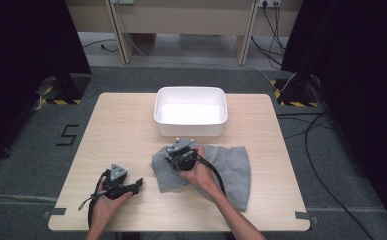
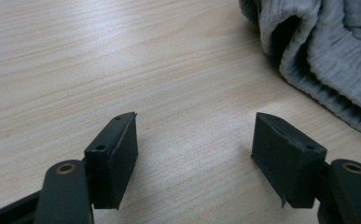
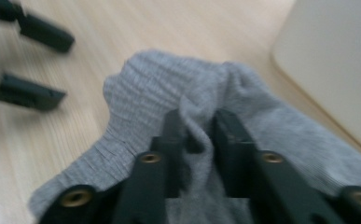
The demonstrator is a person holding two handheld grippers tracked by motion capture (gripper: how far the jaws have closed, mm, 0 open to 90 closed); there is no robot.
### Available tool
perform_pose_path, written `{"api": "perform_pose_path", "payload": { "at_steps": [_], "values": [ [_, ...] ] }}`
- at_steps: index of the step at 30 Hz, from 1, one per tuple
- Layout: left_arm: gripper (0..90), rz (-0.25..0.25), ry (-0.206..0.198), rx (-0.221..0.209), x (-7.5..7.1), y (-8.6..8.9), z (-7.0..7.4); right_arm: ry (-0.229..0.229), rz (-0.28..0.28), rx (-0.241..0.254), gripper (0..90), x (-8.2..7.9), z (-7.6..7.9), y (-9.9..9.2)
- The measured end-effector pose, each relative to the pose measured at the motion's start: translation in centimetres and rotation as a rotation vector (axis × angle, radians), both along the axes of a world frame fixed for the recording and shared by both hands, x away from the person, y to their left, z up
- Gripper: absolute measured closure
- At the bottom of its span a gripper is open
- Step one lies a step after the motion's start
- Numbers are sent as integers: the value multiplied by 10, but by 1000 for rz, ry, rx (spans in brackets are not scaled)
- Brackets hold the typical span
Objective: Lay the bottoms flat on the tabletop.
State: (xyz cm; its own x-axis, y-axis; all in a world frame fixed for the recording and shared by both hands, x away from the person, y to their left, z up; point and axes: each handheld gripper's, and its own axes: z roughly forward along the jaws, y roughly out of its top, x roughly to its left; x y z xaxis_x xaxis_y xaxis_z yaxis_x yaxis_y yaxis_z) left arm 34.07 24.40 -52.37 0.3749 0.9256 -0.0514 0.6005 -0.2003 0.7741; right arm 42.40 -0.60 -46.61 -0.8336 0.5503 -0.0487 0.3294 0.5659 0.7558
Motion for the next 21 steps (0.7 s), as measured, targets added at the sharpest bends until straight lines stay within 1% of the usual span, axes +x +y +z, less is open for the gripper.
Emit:
{"api": "perform_pose_path", "payload": {
  "at_steps": [1,2,3,4,6,7,8,10,11,13,14,15,16,17,18,21],
  "values": [
    [306,0,0,0,0,0,0,-21,8,28,871,0,5,-6],
    [306,-1,0,3,0,0,0,-21,8,28,871,0,5,-6],
    [306,1,-2,5,0,-1,0,-27,3,57,883,-2,11,-13],
    [306,1,-2,10,0,-1,0,-51,6,71,888,-2,17,-19],
    [304,0,-2,19,0,-2,0,-80,-15,84,890,-4,32,-34],
    [304,0,-2,18,0,-2,0,-80,-15,84,890,-4,32,-34],
    [305,0,-2,14,0,-1,0,-94,-29,92,891,-2,37,-41],
    [307,1,-2,9,0,-1,0,-89,-52,138,891,0,43,-53],
    [307,1,-2,10,0,-1,0,-87,-63,172,890,-1,47,-64],
    [306,1,-2,12,0,-1,0,-92,-70,191,890,-6,52,-73],
    [306,1,-2,11,0,-1,0,-92,-70,191,890,-6,52,-73],
    [306,1,-2,11,0,-1,0,-104,-71,213,890,-12,56,-80],
    [306,1,-2,12,0,-1,0,-104,-71,213,890,-12,56,-80],
    [306,1,-2,12,0,-1,0,-124,-68,231,891,-21,62,-84],
    [306,1,-2,12,0,-1,0,-124,-68,231,891,-21,62,-84],
    [306,1,-2,13,0,-1,0,-158,-65,260,891,-32,74,-91]
  ]
}}
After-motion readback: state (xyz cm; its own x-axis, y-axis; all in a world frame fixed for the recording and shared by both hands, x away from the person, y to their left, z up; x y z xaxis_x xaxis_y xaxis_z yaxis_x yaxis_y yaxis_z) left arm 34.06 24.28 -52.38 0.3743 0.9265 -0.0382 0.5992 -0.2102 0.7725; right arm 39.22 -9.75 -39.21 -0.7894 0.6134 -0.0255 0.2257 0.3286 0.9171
